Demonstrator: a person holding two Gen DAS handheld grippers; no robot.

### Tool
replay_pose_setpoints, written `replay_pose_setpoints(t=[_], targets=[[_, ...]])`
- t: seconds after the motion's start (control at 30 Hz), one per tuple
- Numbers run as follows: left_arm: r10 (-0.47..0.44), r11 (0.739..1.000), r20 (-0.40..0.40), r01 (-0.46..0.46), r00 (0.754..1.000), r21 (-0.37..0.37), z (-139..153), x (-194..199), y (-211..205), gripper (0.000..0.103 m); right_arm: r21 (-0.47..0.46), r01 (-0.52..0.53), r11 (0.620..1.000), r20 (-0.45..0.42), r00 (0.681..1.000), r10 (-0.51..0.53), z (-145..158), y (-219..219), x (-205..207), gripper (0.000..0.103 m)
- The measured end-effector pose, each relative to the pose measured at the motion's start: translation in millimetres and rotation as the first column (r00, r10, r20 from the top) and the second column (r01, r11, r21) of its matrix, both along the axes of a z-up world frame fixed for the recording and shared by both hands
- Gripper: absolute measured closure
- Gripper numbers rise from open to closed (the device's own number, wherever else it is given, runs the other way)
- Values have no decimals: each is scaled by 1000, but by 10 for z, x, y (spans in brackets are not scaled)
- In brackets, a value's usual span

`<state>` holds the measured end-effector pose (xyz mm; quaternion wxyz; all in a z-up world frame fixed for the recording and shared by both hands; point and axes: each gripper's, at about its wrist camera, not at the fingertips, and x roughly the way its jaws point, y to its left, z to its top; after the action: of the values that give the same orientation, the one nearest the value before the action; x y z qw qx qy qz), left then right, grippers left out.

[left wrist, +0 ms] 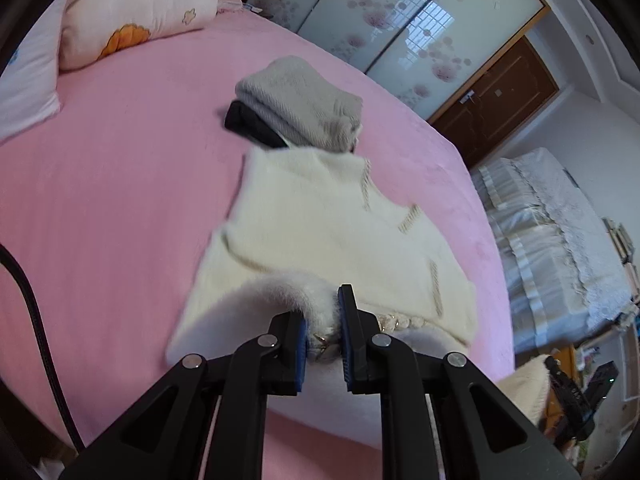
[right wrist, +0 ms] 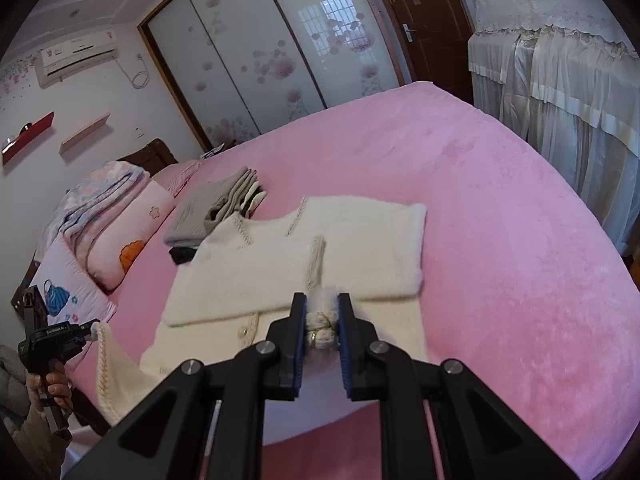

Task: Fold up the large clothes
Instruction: 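Grasp the braided hem with both tools and lift it, then carry the held hem with both tools over onto the collar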

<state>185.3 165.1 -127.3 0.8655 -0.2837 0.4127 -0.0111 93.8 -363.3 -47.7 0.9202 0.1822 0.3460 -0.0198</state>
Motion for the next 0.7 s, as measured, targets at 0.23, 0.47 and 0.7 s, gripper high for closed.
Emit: replay_pose_setpoints(t=[0.23, 0.47, 0.7], targets=[[82, 992, -55, -76, 995, 100, -383, 1053, 250, 91, 74, 155, 985, -69, 986, -150, -520, -485, 1044, 89], [77, 985, -167, -49, 983, 165, -1017, 1582, 224, 89, 43, 202, 979, -258, 948, -184, -1280, -605, 1674, 84], [-40, 997, -193, 51, 980, 56, -1105, 1660, 348, 80, 105, 146, 984, -160, 979, -128, -1167, -844, 1499, 47]])
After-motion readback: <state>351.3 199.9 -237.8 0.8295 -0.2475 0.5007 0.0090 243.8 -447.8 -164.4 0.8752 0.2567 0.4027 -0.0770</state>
